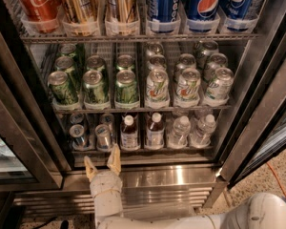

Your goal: Pick redbull can from bottom shelf of fridge

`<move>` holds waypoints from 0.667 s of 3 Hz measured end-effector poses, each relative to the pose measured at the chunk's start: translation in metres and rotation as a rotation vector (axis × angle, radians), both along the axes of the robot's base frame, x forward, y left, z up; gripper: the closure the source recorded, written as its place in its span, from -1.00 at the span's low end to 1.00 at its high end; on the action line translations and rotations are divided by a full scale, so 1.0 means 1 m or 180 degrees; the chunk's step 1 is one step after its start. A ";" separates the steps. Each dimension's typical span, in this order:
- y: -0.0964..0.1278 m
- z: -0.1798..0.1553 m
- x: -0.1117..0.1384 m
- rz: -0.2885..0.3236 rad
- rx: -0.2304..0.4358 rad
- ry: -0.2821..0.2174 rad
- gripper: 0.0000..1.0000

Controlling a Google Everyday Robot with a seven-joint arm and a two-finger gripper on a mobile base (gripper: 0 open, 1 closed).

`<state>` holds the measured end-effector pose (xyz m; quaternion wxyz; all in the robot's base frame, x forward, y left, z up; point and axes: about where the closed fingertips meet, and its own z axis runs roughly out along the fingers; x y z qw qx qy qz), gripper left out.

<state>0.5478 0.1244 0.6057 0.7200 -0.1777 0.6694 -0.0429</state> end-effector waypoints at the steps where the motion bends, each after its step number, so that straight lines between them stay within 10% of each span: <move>1: -0.006 -0.007 0.010 -0.0095 -0.0061 -0.0017 -0.46; 2: -0.008 -0.013 0.020 -0.0157 -0.0098 -0.0040 -0.44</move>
Offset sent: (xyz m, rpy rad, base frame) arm 0.0301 -0.0093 -0.0213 -0.0462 -0.0199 -0.0717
